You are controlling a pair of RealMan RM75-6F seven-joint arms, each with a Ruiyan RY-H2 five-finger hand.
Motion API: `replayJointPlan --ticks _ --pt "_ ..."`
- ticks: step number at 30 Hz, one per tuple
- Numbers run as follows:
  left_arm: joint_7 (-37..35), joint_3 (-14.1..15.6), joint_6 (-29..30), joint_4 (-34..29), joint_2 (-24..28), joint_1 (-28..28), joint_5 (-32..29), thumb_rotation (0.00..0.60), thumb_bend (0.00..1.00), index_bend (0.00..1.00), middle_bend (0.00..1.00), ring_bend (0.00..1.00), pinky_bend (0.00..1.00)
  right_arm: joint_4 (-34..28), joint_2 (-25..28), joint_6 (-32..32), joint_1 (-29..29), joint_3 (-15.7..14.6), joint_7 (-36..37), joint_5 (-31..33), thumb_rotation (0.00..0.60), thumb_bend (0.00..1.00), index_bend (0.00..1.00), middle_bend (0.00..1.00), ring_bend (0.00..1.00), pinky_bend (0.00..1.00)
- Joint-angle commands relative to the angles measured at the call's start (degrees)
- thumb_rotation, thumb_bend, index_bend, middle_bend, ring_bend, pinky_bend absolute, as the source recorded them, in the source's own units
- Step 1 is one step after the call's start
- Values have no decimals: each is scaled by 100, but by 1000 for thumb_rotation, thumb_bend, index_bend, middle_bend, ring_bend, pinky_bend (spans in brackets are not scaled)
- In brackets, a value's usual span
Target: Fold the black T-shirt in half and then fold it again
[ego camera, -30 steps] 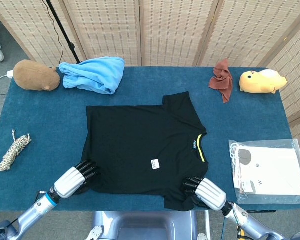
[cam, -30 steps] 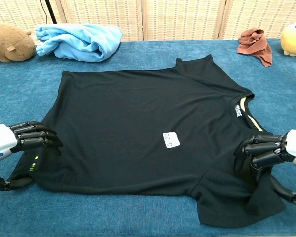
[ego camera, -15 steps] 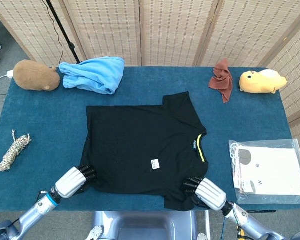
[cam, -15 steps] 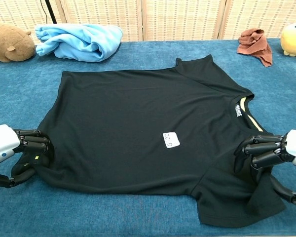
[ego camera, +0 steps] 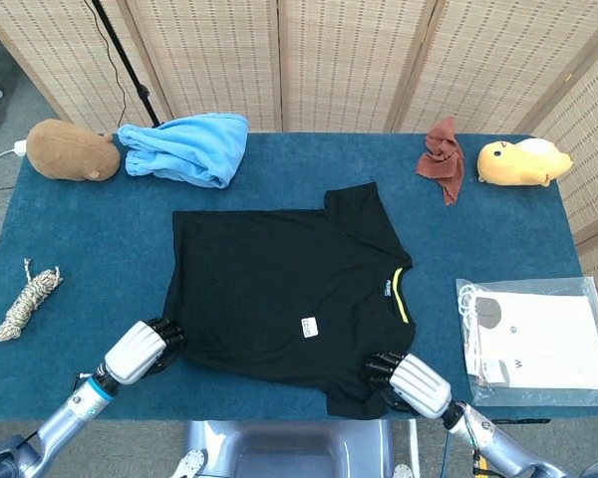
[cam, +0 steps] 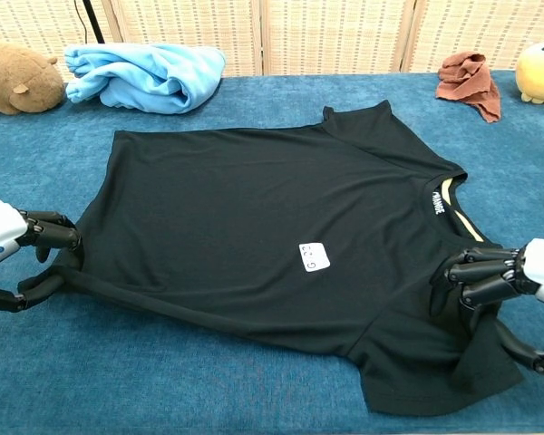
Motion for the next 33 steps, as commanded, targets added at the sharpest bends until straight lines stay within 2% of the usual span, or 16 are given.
replayJointPlan --ticks 1,10,18,24,33 --pt "-67 -69 -98 -96 44 -68 -78 600 511 662 558 385 536 -31 18 -22 18 62 64 72 600 721 603 378 264 381" --pt "-78 -291 -364 -686 344 -336 -266 600 511 662 558 386 536 -587 389 -93 257 390 424 353 600 721 607 381 264 384" --pt "30 -601 -425 -1344 653 -559 -441 600 511 682 575 405 550 -1227 765 -475 585 768 994 771 600 720 611 385 265 385" --pt "529 -889 -1069 -2397 1199 -865 -790 600 510 682 575 405 550 -1724 1129 -1238 1011 1029 1864 1205 600 720 612 386 264 385" --pt "1199 -1269 -1885 -3217 1605 -1187 -1360 600 510 682 575 405 550 -1582 1137 -1827 1393 1511 2244 1685 600 720 614 389 264 385"
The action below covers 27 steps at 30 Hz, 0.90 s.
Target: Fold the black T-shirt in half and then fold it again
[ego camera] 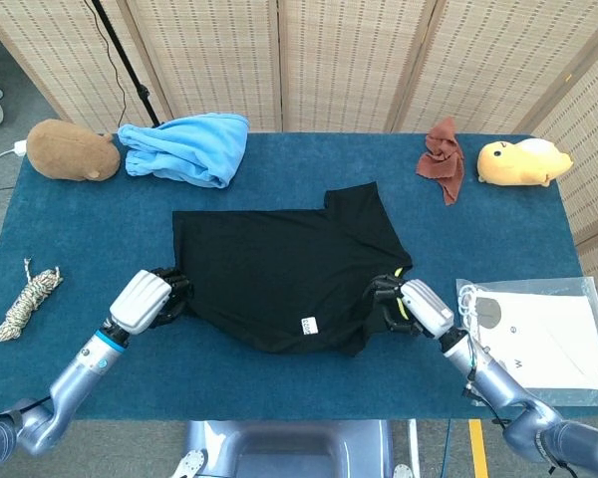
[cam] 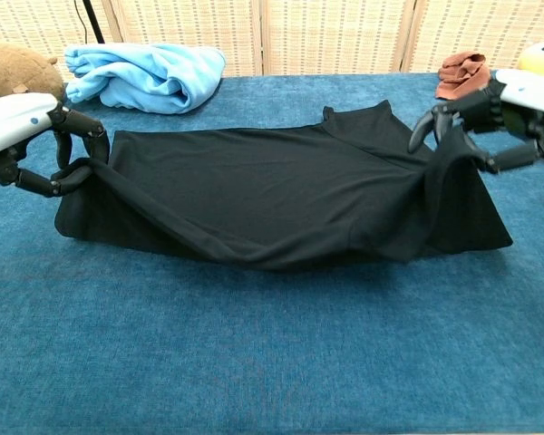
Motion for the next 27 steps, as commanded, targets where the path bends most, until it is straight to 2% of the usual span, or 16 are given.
replayJointPlan --ticks 1,6,19,27 --pt "260 -196 -370 -277 177 -173 -298 600 510 682 575 405 550 100 -33 -162 142 212 151 193 600 720 614 389 264 385" --pt "405 -435 -682 -398 223 -317 -638 600 510 682 575 405 550 296 -99 -395 323 480 334 428 600 721 614 389 264 384" --pt "557 -947 -1216 -437 144 -613 -1376 600 503 682 575 405 550 873 -345 -1253 742 845 962 917 600 721 615 389 264 385" --pt "551 -1114 -1466 -285 69 -768 -1656 600 503 682 575 405 550 1362 -562 -1917 1159 1099 1307 1170 600 720 615 390 264 385"
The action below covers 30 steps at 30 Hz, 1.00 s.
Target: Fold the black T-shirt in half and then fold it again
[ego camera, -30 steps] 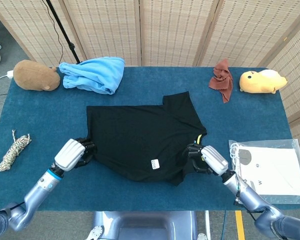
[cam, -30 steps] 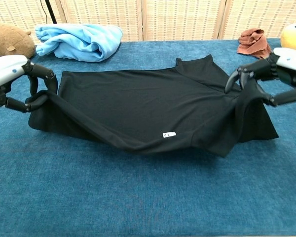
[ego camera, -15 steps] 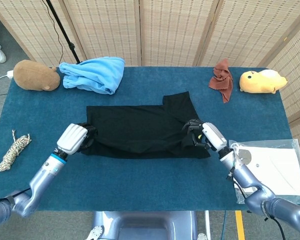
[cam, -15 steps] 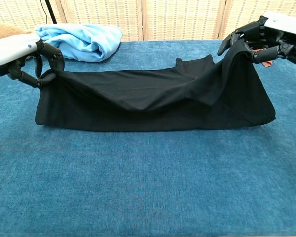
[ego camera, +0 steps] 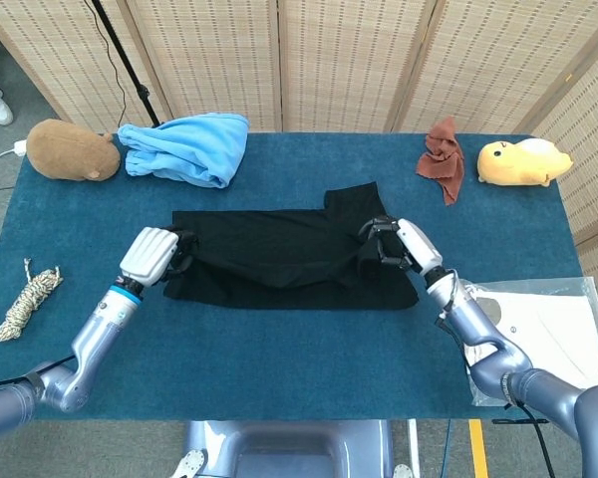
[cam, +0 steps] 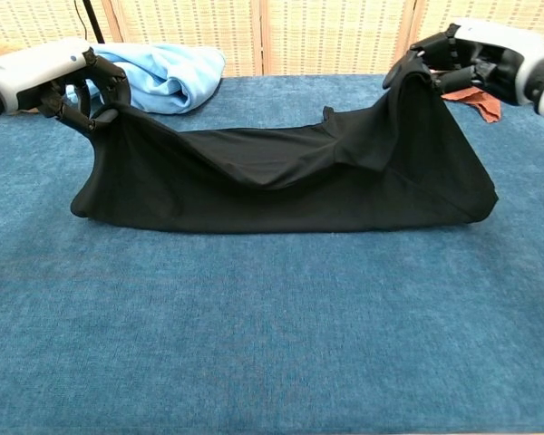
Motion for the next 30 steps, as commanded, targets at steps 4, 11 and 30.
replayJointPlan --ticks 4,11,30 --pt "34 -108 -140 206 -113 -125 -159 600 503 683 575 406 550 517 -220 -394 333 186 118 153 600 721 616 390 264 385" --pt "381 -299 -239 378 -292 -263 -502 600 503 682 575 408 550 1146 -512 -776 635 287 116 260 600 720 616 390 264 384" --pt "856 -688 -814 1603 -1113 -835 -1330 600 501 687 578 414 557 3450 -1468 -2021 1385 281 1038 375 600 720 617 390 264 385"
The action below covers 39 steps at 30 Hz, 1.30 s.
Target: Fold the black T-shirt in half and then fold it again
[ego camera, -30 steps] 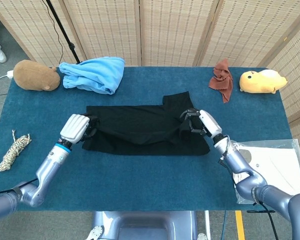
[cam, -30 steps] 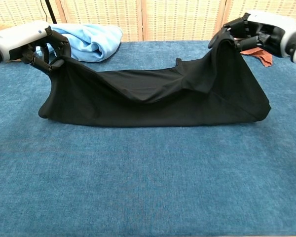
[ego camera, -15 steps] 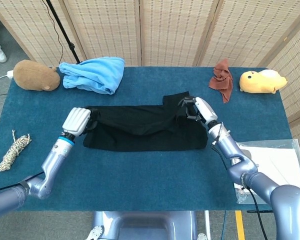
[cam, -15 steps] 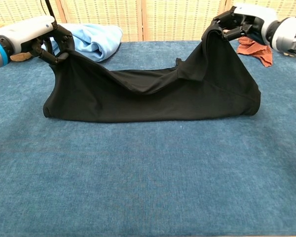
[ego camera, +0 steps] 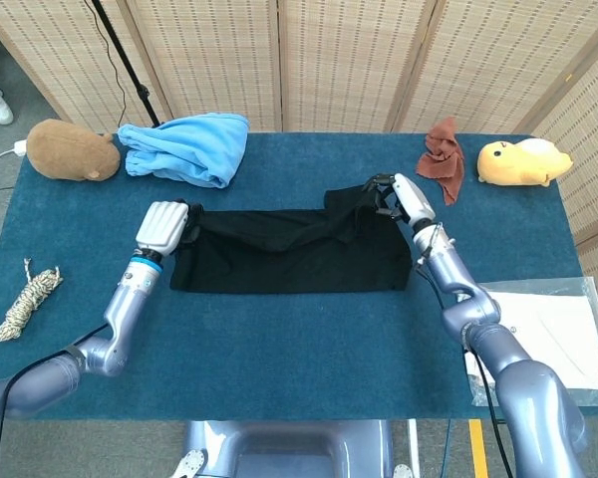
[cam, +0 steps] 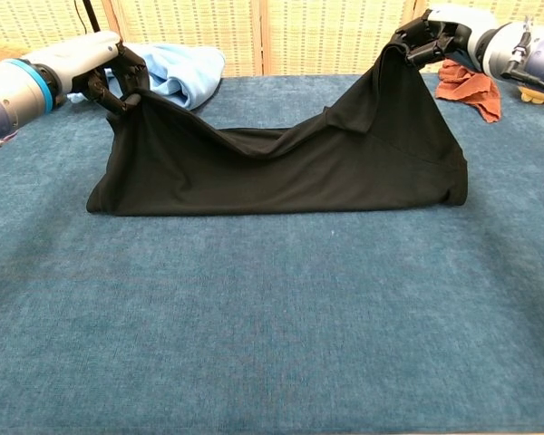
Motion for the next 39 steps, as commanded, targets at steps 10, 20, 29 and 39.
replayJointPlan --ticks 10,20,29,39 --pt "-229 -34 -258 890 -452 -248 -50 600 494 687 578 418 562 919 -415 -582 305 -117 398 -15 600 720 617 390 261 385" --pt "59 -90 -278 1325 -744 -361 -206 600 491 673 575 409 562 1346 -615 -952 437 -52 83 126 600 720 618 390 238 385" --pt "272 -215 -156 1638 -1010 -445 -345 600 498 621 508 359 562 1547 -723 -1035 544 67 -413 282 600 718 614 375 153 377" --pt "458 -350 -46 1866 -1166 -478 -492 600 483 4 0 1 388 1593 -736 -1126 485 -38 -830 224 600 533 1 0 0 1"
